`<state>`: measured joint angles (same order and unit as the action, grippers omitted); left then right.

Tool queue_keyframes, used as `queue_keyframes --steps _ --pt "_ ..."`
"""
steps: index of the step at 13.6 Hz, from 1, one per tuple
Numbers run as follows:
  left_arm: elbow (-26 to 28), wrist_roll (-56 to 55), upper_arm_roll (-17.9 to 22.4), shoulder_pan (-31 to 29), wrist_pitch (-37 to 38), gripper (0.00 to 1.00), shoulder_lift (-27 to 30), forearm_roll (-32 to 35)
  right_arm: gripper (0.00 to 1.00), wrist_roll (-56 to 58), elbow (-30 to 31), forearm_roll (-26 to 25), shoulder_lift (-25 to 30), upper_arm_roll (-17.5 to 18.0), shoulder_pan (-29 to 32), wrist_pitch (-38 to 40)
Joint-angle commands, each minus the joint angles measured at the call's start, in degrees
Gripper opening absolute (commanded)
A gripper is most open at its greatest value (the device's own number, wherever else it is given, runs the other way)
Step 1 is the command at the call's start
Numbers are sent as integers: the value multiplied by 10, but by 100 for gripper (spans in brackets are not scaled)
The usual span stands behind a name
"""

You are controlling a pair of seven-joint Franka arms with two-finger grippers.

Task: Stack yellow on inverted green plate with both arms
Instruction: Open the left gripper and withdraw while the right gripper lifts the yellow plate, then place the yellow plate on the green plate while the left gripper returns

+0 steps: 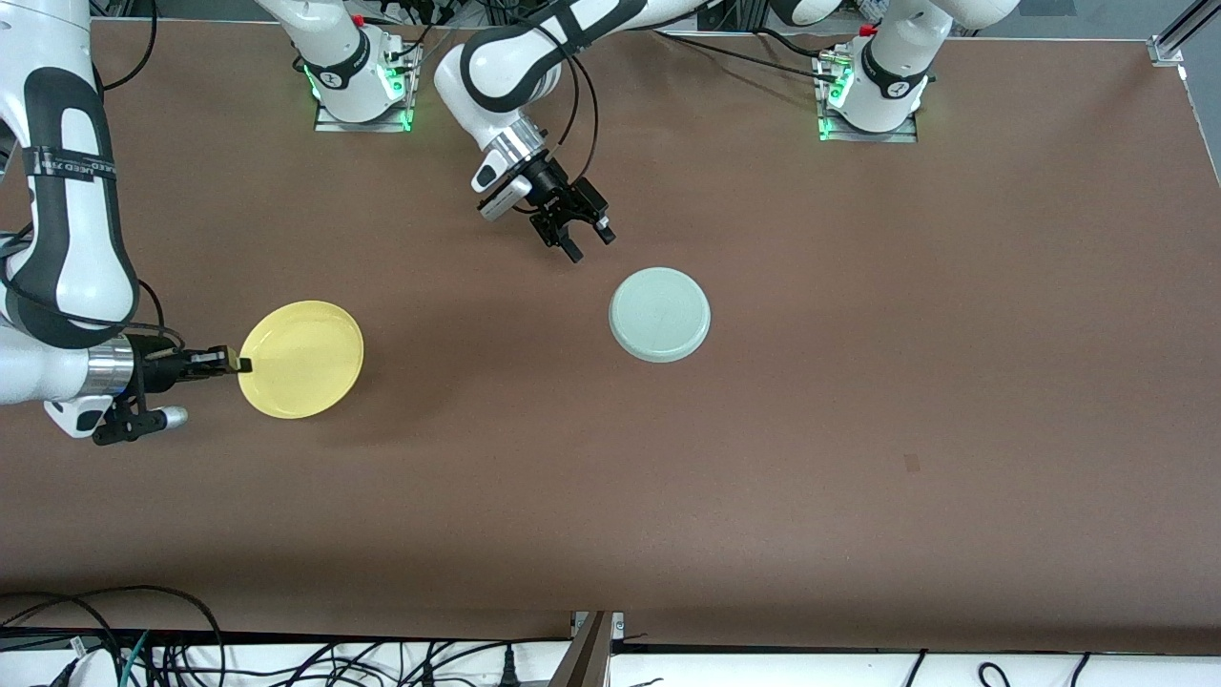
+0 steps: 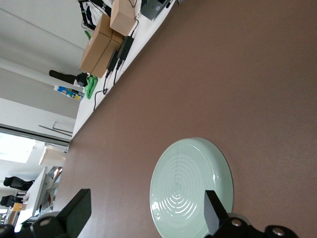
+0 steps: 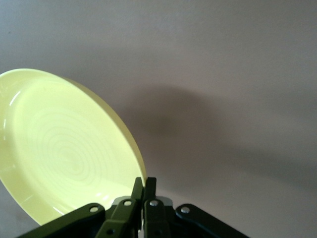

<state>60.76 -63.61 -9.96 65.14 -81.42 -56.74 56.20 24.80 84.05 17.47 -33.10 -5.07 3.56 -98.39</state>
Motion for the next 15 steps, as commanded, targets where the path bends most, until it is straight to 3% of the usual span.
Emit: queue_keyframes --steps 1,7,9,11,15 --pt "-19 10 -10 -64 -53 100 48 -90 0 -5 3 7 4 -1 -25 18" --pt "-28 145 -9 -202 -83 100 147 -279 0 -135 5 12 -2 0 -118 -14" --pt "-28 180 -10 -255 -82 100 183 -347 0 -177 17 59 -7 0 -159 -49" --pt "-28 224 -10 -307 -81 100 210 -414 0 -215 26 70 -15 0 -198 -81" --pt "-28 325 -9 -391 -18 100 267 -445 0 -323 26 74 -31 0 -279 -138"
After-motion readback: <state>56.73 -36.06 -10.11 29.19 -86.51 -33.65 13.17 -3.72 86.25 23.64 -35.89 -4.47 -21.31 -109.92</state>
